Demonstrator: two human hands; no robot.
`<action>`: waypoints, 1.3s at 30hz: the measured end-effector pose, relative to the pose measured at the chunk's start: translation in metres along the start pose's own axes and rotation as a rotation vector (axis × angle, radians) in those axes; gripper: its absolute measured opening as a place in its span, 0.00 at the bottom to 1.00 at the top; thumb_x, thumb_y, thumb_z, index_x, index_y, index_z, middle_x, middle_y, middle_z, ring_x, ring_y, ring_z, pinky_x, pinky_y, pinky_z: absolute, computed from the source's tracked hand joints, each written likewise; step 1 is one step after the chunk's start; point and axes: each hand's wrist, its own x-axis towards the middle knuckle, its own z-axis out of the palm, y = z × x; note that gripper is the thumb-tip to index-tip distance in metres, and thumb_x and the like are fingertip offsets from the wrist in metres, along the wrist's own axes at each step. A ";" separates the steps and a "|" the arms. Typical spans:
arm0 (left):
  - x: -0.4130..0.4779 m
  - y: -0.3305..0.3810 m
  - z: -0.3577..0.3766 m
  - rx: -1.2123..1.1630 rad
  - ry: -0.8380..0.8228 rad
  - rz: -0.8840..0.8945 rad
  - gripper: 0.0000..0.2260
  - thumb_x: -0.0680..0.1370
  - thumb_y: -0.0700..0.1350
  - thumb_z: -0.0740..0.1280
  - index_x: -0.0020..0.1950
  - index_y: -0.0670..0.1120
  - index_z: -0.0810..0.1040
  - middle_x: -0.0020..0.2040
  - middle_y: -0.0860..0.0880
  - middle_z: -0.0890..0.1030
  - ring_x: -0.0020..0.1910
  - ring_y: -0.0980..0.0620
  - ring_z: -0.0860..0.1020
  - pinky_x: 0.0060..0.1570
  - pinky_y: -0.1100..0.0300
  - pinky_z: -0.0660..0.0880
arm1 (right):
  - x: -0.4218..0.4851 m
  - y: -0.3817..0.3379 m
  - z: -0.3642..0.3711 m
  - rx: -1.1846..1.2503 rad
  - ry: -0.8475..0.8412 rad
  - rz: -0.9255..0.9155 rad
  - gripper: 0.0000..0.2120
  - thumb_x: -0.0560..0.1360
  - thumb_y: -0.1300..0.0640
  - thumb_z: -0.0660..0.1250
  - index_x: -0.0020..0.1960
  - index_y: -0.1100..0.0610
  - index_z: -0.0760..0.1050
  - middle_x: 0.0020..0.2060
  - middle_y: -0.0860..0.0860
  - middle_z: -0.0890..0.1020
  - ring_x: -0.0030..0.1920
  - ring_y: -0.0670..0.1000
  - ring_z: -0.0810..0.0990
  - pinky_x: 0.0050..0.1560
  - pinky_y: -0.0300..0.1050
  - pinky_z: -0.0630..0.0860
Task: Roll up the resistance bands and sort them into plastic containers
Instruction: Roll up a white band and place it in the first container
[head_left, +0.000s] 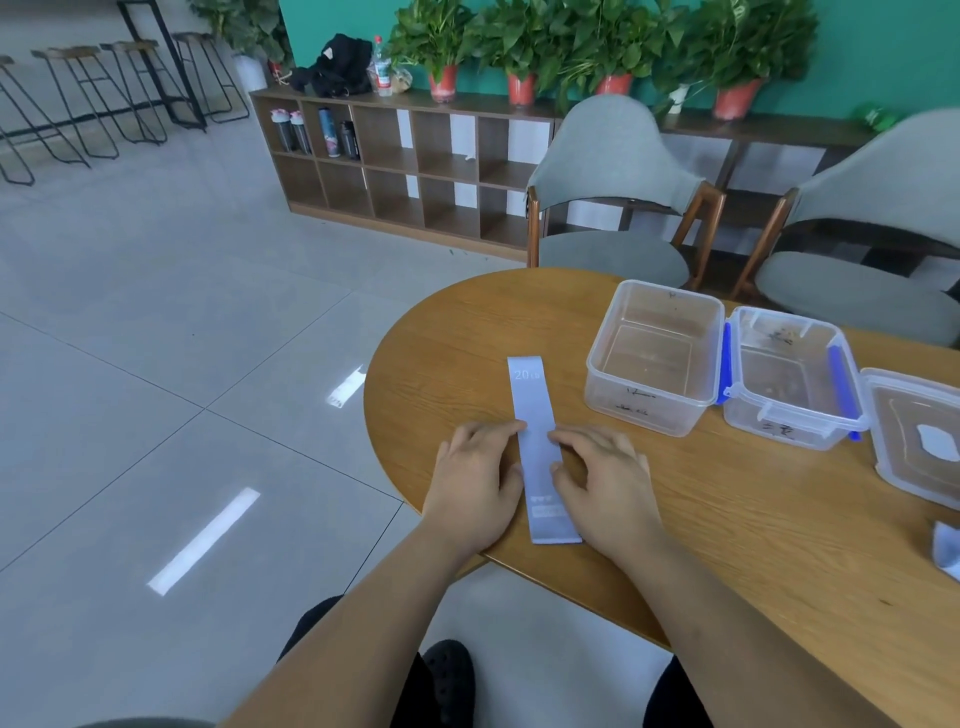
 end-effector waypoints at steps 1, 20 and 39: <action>0.001 0.000 0.000 0.002 0.006 0.001 0.22 0.81 0.49 0.66 0.76 0.55 0.73 0.68 0.59 0.77 0.70 0.55 0.68 0.66 0.59 0.62 | 0.000 0.001 -0.001 0.018 0.017 0.004 0.17 0.79 0.50 0.68 0.67 0.42 0.78 0.66 0.36 0.78 0.70 0.45 0.69 0.66 0.47 0.66; -0.030 -0.007 -0.010 0.010 -0.079 0.155 0.23 0.80 0.59 0.67 0.74 0.55 0.75 0.75 0.60 0.74 0.79 0.57 0.63 0.75 0.51 0.63 | -0.030 0.020 -0.017 0.061 -0.012 -0.183 0.14 0.77 0.51 0.73 0.62 0.43 0.82 0.59 0.35 0.80 0.65 0.45 0.73 0.65 0.56 0.75; -0.054 0.002 -0.010 -0.197 0.056 0.191 0.14 0.80 0.52 0.75 0.64 0.50 0.83 0.64 0.59 0.80 0.68 0.54 0.74 0.67 0.53 0.73 | -0.041 0.017 -0.025 0.087 0.037 -0.274 0.09 0.76 0.53 0.76 0.55 0.47 0.84 0.53 0.36 0.82 0.58 0.45 0.77 0.58 0.50 0.77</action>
